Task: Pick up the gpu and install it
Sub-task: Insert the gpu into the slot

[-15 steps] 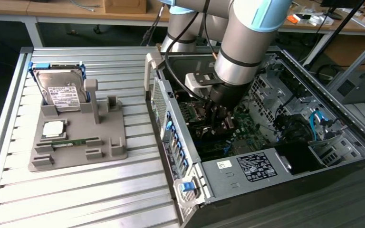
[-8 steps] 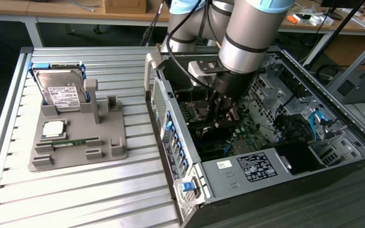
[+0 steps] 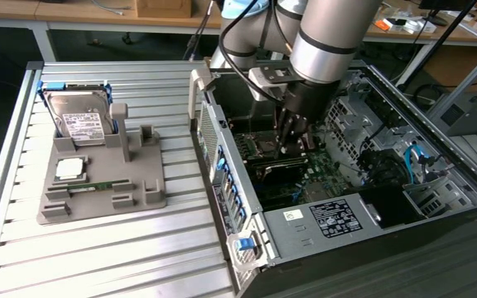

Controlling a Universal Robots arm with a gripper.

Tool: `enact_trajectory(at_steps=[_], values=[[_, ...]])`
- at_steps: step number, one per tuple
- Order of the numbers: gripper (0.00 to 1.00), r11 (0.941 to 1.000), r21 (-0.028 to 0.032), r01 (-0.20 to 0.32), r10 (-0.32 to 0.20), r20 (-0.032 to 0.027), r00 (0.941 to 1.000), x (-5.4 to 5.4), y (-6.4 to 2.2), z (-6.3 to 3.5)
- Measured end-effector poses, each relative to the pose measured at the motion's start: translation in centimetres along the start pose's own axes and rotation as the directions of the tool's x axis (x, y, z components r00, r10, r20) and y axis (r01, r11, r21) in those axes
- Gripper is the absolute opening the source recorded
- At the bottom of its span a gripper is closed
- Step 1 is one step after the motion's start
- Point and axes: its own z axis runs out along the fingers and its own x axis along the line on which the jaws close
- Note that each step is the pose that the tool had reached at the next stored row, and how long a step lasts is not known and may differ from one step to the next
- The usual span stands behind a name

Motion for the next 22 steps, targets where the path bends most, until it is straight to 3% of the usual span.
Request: enact_trajectory(at_steps=[2, 4, 7, 11, 17, 22], values=[[0.11, 1.0, -0.0009, 0.006, -0.006, -0.0002, 1.0, 0.0, -0.22, -0.01], [0.11, 0.9999, -0.0053, 0.013, -0.013, -0.0001, 0.9999, 0.0, -1.0, 0.01], [0.11, 0.9997, -0.0185, 0.014, -0.014, 0.0001, 0.9999, 0.0, -3.01, 0.16], [0.11, 0.9994, -0.0327, 0.014, -0.014, 0.0001, 0.9999, 0.0, -4.98, 0.34], [0.11, 0.9987, -0.0493, 0.015, -0.015, -0.0001, 0.9999, -0.1, -7.67, 0.41], [0.11, 0.9984, -0.0537, 0.016, -0.016, 0.0002, 0.9999, -0.1, -8.52, 0.44]])
